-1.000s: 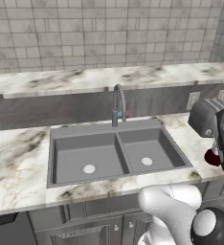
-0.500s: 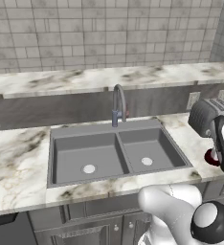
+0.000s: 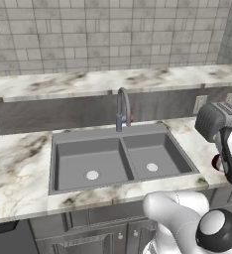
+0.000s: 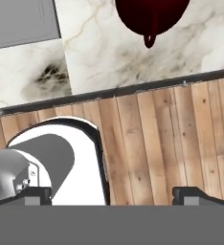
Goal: Pick the mug and place it in the sink. Pick the bowl and place it in the open cabinet and then close the cabinet.
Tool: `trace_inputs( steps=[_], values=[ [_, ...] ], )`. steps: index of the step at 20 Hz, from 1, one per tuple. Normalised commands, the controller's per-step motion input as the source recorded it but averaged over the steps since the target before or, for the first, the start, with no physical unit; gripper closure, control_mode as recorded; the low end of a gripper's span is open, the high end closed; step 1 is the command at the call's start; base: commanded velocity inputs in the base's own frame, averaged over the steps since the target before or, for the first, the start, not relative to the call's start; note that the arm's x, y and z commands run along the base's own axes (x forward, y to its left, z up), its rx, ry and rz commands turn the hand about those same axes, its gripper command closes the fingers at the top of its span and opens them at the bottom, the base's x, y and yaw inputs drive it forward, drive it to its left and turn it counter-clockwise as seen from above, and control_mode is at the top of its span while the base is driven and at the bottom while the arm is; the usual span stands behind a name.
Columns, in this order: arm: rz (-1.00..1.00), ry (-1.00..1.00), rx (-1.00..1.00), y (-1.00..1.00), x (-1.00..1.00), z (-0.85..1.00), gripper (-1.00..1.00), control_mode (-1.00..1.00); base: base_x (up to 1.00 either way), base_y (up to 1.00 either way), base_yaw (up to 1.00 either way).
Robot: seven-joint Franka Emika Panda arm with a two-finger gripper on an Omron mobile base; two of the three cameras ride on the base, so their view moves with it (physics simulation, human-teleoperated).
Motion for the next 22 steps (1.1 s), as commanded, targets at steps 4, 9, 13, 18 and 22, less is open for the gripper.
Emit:
trace_inputs(
  steps=[4, 9, 13, 18, 22],
  values=[
    [0.0, -0.05, 0.0, -0.04, 0.14, -0.03, -1.0, -1.0, 0.0, 0.0, 0.0],
    [0.0, -0.08, 0.0, -0.09, 0.18, 0.0, -1.0, -1.0, 0.0, 0.0, 0.0],
    [0.0, -0.07, 0.0, -0.15, 0.13, 0.0, -1.0, -1.0, 0.0, 0.0, 0.0],
    [0.0, -0.05, 0.0, -0.15, 0.09, -0.06, -1.0, -1.0, 0.0, 0.0, 0.0],
    [0.0, -0.09, 0.0, -0.01, 0.07, -0.17, -1.0, -1.0, 0.0, 0.0, 0.0]
  ],
)
